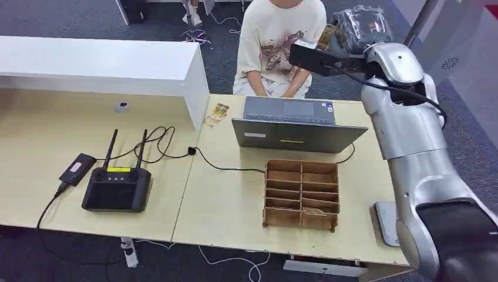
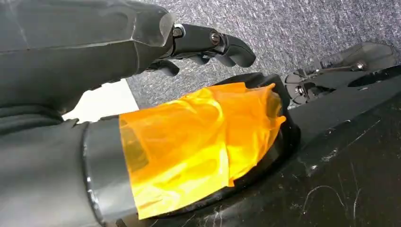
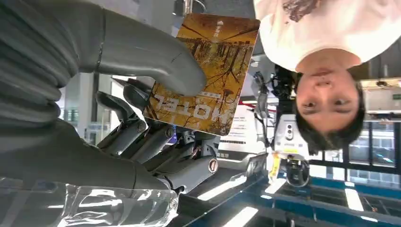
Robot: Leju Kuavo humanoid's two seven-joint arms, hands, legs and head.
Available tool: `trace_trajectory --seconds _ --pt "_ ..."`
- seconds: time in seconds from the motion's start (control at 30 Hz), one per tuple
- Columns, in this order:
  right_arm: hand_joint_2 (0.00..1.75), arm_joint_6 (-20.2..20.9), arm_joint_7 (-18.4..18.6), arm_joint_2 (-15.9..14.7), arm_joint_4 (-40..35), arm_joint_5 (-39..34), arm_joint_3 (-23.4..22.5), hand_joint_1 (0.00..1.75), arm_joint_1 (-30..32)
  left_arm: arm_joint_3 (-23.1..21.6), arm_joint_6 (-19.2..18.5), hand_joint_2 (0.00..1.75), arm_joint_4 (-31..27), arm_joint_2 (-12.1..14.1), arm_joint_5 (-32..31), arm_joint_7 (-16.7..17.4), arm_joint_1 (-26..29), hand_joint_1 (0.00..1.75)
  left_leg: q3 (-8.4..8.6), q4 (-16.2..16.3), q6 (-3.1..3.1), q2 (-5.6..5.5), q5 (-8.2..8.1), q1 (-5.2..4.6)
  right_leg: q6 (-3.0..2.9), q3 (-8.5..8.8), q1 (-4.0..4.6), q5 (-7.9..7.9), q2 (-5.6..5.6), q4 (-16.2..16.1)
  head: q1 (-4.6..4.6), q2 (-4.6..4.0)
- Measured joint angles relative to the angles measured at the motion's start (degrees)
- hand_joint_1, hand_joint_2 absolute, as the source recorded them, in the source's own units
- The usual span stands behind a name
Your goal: Pass the card to the sensor for recognition and then transmit it.
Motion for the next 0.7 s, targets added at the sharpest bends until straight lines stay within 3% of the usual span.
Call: trace_trajectory --seconds 0.2,0.4,0.7 --pt "1.75 -0.2 5.6 -2.0 3.3 6.4 1.6 1.75 -0.5 0.3 0.0 0.0 0.0 0.0 -0.3 0.0 -0.1 0.0 0.01 0.0 0.0 0.0 0.0 0.0 -0.01 0.0 0.0 0.0 0.0 0.0 -0.02 0.0" --pt "1.75 1.4 6.3 -2.6 10.7 9.6 2.7 1.75 -1.1 1.2 0.0 0.0 0.0 0.0 -0.5 -0.6 -0.1 0.0 0.0 0.0 0.02 0.02 0.02 0.0 0.01 -0.01 0.0 0.04 0.02 0.0 -0.02 0.0" --pt "1.75 -0.9 7.1 -3.5 14.5 10.7 2.7 1.75 -0.9 1.8 0.0 0.0 0.0 -0.2 -1.0 -0.8 -0.2 0.0 -0.01 0.0 0.02 0.01 0.02 0.01 0.01 -0.05 0.0 0.04 0.02 0.0 -0.02 0.0"
